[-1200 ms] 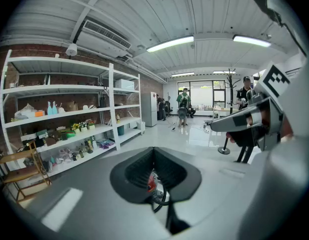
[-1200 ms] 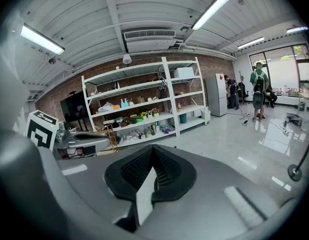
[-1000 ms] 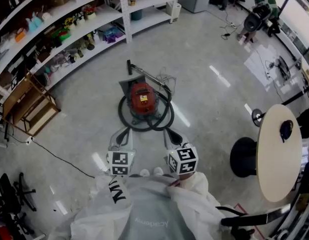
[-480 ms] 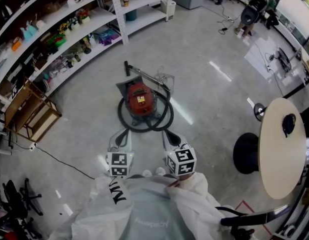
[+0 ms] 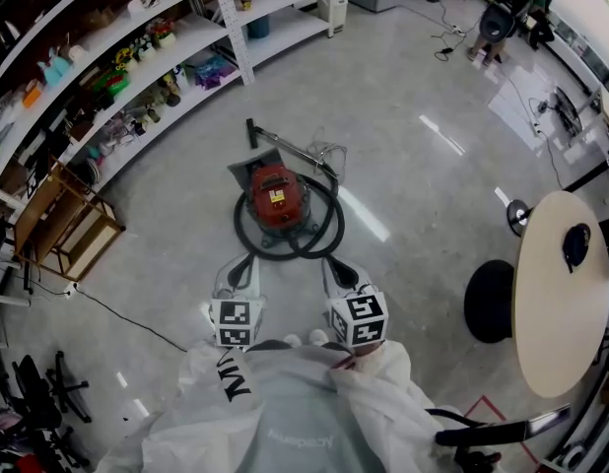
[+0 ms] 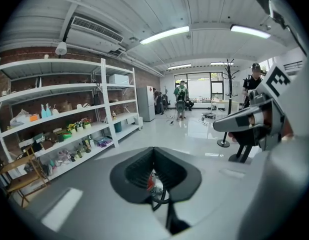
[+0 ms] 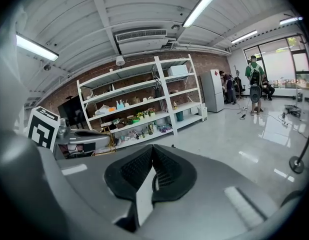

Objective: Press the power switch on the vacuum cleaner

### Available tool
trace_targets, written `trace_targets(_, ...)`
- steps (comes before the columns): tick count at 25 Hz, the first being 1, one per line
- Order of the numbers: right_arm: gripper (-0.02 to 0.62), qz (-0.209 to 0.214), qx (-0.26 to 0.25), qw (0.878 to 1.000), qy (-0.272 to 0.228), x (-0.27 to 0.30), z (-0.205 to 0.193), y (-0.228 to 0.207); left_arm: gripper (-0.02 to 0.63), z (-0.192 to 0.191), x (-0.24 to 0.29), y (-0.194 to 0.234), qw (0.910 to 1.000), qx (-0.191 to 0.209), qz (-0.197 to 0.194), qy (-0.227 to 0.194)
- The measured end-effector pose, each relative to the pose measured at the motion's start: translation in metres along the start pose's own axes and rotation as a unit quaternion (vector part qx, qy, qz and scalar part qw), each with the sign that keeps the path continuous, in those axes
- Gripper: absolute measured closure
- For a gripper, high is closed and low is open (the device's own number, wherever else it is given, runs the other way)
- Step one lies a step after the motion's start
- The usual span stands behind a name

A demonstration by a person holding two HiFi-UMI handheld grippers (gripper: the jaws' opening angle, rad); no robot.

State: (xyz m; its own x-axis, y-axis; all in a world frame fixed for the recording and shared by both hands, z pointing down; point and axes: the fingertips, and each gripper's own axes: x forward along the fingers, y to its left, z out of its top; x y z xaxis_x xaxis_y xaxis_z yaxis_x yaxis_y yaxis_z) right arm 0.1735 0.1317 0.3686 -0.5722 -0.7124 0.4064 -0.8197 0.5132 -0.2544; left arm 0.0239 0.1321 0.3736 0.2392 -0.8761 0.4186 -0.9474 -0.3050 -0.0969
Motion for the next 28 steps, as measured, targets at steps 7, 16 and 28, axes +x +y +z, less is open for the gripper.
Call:
trace_targets(7, 0.600, 0.006, 0.007, 1.000, -0.011, 0.003, 0.004, -0.011, 0.606, 0.006, 0.010, 0.001, 1.0000, 0.002, 0.005, -0.003)
trace_targets(16, 0.609, 0.003, 0.008, 1.000, 0.000, 0.022, 0.008, -0.009, 0.606, 0.002, 0.023, 0.013, 1.0000, -0.003, -0.006, 0.001)
trace_targets(28, 0.609, -0.019, 0.006, 1.000, 0.017, 0.106, 0.035, 0.014, 0.606, -0.008, 0.062, 0.090, 0.9995, -0.019, -0.022, 0.012)
